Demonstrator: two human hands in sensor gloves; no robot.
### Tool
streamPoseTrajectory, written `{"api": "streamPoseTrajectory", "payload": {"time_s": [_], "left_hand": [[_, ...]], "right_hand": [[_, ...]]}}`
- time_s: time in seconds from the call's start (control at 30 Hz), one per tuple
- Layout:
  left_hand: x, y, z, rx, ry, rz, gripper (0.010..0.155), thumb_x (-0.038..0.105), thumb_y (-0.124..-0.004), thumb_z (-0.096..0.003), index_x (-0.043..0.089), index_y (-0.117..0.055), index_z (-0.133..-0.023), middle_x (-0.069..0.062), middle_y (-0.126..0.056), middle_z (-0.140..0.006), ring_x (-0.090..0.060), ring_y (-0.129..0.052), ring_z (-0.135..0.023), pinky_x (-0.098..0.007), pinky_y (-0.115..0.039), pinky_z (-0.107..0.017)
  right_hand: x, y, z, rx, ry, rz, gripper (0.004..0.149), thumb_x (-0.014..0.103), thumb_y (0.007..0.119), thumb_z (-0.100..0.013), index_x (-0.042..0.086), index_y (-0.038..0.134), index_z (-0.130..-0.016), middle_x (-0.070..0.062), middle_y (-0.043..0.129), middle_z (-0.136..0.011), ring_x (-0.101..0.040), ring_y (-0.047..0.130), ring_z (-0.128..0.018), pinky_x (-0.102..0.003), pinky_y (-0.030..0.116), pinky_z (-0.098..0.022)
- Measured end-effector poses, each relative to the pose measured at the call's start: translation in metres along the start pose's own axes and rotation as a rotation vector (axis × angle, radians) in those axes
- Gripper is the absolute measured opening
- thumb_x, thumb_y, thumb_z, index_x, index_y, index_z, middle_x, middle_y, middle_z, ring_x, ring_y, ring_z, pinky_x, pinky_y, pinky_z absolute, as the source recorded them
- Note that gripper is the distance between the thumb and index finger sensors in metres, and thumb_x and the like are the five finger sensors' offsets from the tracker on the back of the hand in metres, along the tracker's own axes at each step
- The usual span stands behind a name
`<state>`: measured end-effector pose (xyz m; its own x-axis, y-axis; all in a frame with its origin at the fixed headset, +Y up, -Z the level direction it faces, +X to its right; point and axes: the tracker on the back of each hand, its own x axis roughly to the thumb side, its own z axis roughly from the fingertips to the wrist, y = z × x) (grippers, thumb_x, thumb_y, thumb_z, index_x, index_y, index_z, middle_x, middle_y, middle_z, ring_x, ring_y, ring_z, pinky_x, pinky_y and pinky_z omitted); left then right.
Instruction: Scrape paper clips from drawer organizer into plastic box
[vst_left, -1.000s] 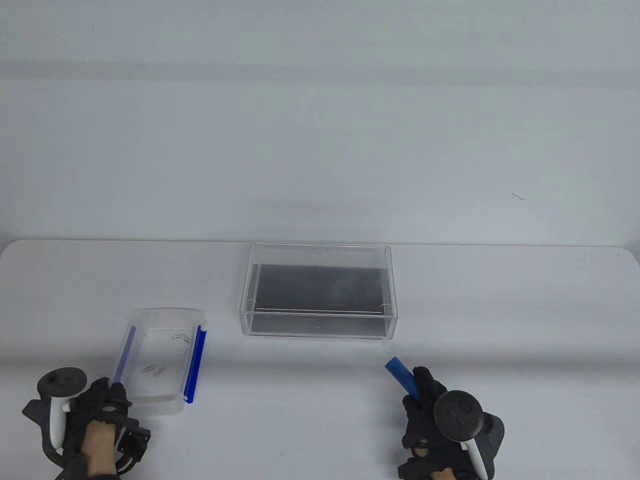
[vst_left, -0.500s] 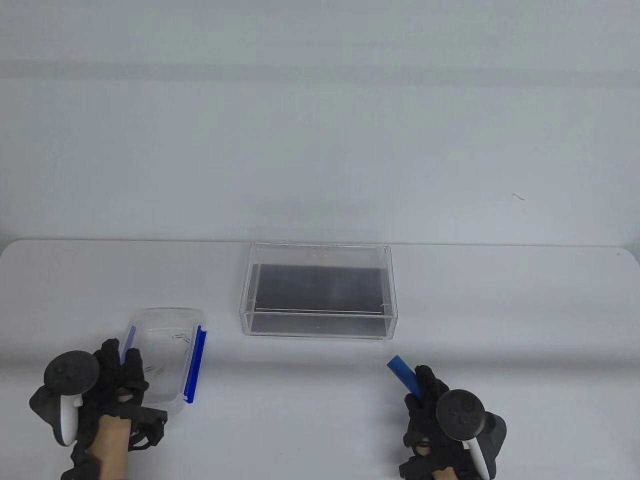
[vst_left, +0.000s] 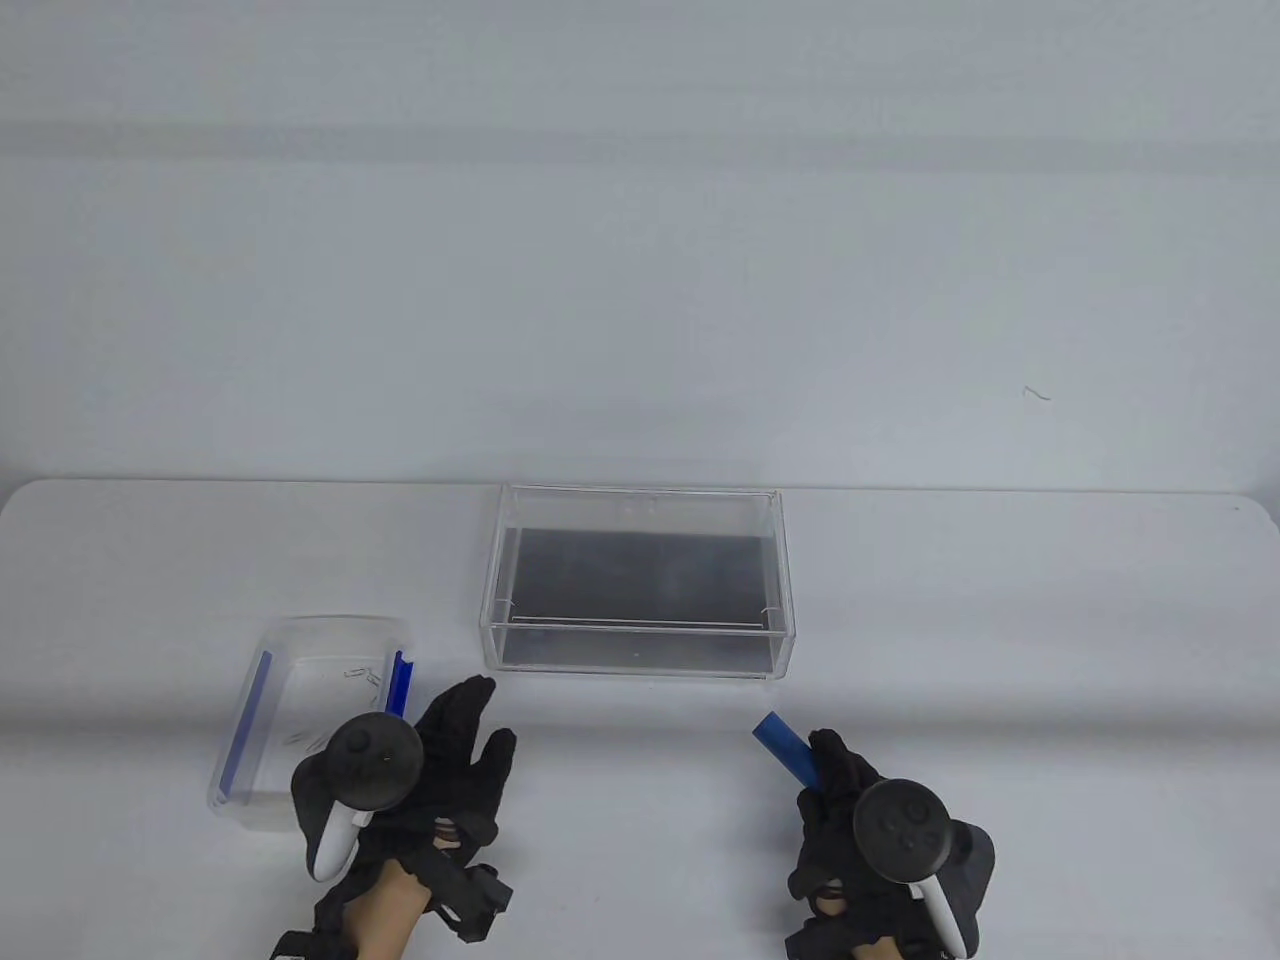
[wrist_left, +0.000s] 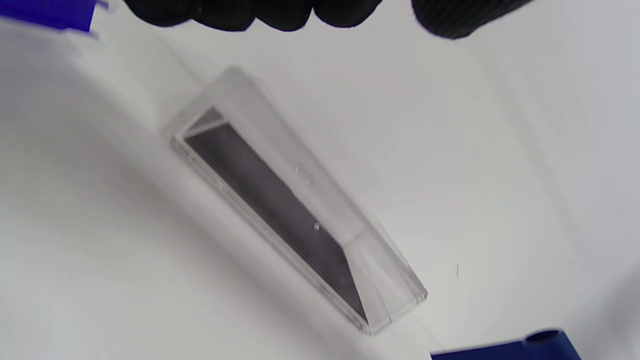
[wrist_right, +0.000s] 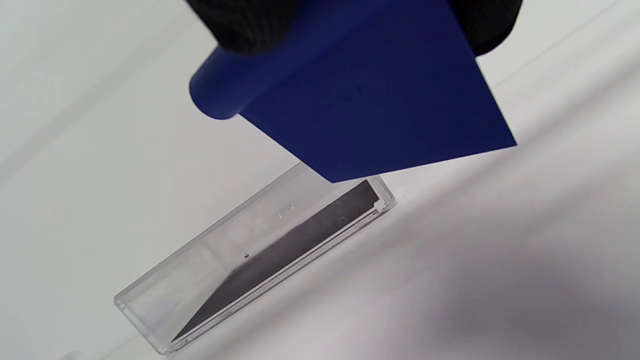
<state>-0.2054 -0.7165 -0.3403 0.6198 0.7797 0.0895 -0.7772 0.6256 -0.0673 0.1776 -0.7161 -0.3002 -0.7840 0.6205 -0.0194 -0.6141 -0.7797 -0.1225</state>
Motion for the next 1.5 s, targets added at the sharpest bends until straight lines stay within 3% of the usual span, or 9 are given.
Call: {"api": "streamPoseTrajectory", "payload": {"time_s": [0.13,0.17,0.57,0.73,1.2,1.5], "left_hand": [[-0.006,-0.017,-0.003,-0.079,0.031,-0.133,0.070,0.049,-0.065,-0.0476,0.017,-0.039,-0.105,-0.016,-0.038,-0.105,-0.046,-0.047,-0.097,-0.058,-0.056,-0.067],[-0.007,-0.018,-0.003,-0.058,0.034,-0.151,0.070,0.049,-0.065,-0.0474,0.017,-0.039,-0.105,-0.016,-0.038,-0.104,-0.046,-0.047,-0.097,-0.058,-0.056,-0.067],[-0.013,-0.032,-0.003,-0.095,0.076,-0.154,0.070,0.049,-0.065,-0.0473,0.016,-0.040,-0.104,-0.017,-0.039,-0.104,-0.047,-0.047,-0.096,-0.059,-0.054,-0.067],[-0.010,-0.041,-0.004,-0.135,0.062,-0.189,0.070,0.049,-0.065,-0.0472,0.016,-0.041,-0.104,-0.017,-0.039,-0.104,-0.047,-0.046,-0.097,-0.059,-0.054,-0.067],[-0.008,-0.048,-0.005,-0.161,0.047,-0.224,0.070,0.049,-0.065,-0.0471,0.016,-0.042,-0.104,-0.017,-0.040,-0.104,-0.047,-0.048,-0.096,-0.059,-0.056,-0.067],[-0.007,-0.049,-0.005,-0.172,0.043,-0.240,0.070,0.049,-0.065,-0.0470,0.016,-0.041,-0.104,-0.017,-0.041,-0.104,-0.047,-0.050,-0.095,-0.058,-0.058,-0.066]], "right_hand": [[0.002,0.001,0.001,0.006,-0.014,0.005,0.059,0.029,0.065,-0.044,0.026,0.042,-0.099,-0.006,0.058,-0.100,-0.034,0.064,-0.089,-0.054,0.052,-0.071],[0.003,0.001,0.001,0.007,-0.015,0.005,0.059,0.029,0.065,-0.045,0.026,0.042,-0.099,-0.006,0.058,-0.100,-0.034,0.064,-0.089,-0.054,0.052,-0.071],[0.009,0.026,-0.002,0.094,-0.051,0.068,0.058,0.026,0.076,-0.044,0.031,0.050,-0.096,0.001,0.063,-0.100,-0.032,0.063,-0.092,-0.055,0.049,-0.073],[0.007,0.044,-0.006,0.134,-0.073,0.203,0.058,0.026,0.078,-0.043,0.031,0.052,-0.095,0.001,0.064,-0.099,-0.032,0.065,-0.091,-0.055,0.050,-0.072],[0.013,0.074,-0.006,0.227,-0.126,0.460,0.058,0.028,0.081,-0.042,0.031,0.055,-0.094,0.002,0.068,-0.096,-0.028,0.070,-0.086,-0.052,0.055,-0.070],[0.013,0.080,-0.007,0.281,-0.116,0.475,0.054,0.029,0.079,-0.043,0.030,0.058,-0.093,0.001,0.070,-0.095,-0.029,0.070,-0.086,-0.052,0.056,-0.069]]}}
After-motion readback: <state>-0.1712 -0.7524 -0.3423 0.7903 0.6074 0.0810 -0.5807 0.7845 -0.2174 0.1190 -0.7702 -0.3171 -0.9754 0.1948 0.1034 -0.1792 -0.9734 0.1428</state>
